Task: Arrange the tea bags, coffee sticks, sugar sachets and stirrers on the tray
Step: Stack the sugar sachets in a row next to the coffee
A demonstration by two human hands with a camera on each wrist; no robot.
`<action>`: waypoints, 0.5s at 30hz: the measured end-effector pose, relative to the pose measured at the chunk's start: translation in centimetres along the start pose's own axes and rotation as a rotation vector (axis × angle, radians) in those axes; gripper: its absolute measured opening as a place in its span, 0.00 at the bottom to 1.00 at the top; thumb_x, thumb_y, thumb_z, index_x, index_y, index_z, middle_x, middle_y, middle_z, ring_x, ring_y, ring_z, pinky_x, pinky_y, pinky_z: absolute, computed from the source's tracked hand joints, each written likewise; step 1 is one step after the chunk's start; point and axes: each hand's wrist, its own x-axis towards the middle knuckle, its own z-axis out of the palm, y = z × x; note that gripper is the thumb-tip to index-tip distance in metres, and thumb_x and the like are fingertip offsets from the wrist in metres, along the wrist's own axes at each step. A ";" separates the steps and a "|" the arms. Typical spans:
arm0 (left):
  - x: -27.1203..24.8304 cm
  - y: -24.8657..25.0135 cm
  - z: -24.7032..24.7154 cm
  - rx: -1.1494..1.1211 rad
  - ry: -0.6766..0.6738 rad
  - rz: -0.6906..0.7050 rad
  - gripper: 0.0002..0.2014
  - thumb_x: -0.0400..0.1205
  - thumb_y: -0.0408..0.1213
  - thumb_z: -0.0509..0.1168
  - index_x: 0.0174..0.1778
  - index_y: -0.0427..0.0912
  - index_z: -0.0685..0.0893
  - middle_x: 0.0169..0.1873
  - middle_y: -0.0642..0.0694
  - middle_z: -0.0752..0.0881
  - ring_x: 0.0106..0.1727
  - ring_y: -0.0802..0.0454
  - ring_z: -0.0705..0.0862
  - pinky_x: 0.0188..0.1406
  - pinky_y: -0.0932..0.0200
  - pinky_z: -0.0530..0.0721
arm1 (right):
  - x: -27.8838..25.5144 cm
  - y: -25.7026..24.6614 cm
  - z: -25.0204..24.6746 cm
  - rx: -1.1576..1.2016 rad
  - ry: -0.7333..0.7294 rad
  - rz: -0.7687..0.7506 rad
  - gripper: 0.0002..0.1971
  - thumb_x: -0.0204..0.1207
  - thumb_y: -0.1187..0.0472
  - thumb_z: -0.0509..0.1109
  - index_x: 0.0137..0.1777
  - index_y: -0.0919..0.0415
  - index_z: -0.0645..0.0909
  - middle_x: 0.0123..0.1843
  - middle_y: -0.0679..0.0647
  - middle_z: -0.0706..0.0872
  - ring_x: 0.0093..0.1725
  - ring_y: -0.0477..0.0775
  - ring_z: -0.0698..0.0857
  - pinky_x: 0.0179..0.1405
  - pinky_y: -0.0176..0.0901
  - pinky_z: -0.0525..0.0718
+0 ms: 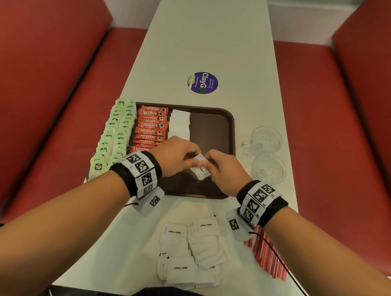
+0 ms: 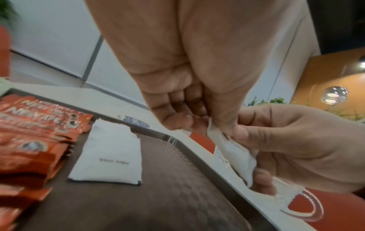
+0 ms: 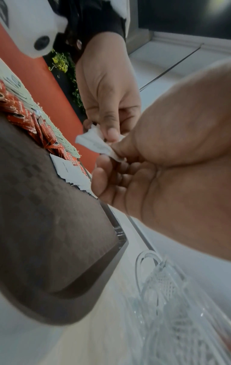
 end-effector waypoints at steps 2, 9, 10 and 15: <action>-0.5 -0.2 0.1 -0.030 0.030 -0.039 0.11 0.82 0.51 0.69 0.53 0.49 0.87 0.38 0.53 0.86 0.38 0.58 0.83 0.40 0.57 0.83 | -0.1 -0.3 0.0 -0.027 -0.028 -0.011 0.07 0.86 0.53 0.66 0.55 0.55 0.81 0.40 0.46 0.85 0.37 0.46 0.83 0.39 0.46 0.84; -1.1 -0.5 -0.2 -0.009 -0.101 -0.053 0.08 0.82 0.46 0.70 0.56 0.53 0.83 0.42 0.56 0.86 0.41 0.58 0.83 0.40 0.61 0.78 | -0.1 -0.7 0.1 -0.102 -0.046 -0.024 0.05 0.83 0.57 0.70 0.56 0.52 0.82 0.40 0.50 0.87 0.37 0.50 0.85 0.41 0.52 0.86; -1.1 -0.6 -0.4 0.030 -0.101 -0.058 0.08 0.82 0.46 0.70 0.56 0.53 0.84 0.42 0.56 0.85 0.42 0.57 0.83 0.41 0.60 0.78 | -0.1 -0.8 0.1 -0.093 -0.050 -0.012 0.08 0.82 0.57 0.70 0.60 0.52 0.81 0.42 0.49 0.88 0.38 0.48 0.85 0.41 0.48 0.85; -0.8 -3.3 -1.9 0.134 0.051 -0.259 0.10 0.84 0.46 0.68 0.58 0.48 0.86 0.49 0.50 0.87 0.51 0.50 0.84 0.51 0.55 0.80 | -1.4 -0.5 -0.3 -0.162 -0.226 0.041 0.21 0.77 0.49 0.77 0.68 0.51 0.79 0.45 0.43 0.88 0.42 0.38 0.83 0.42 0.32 0.77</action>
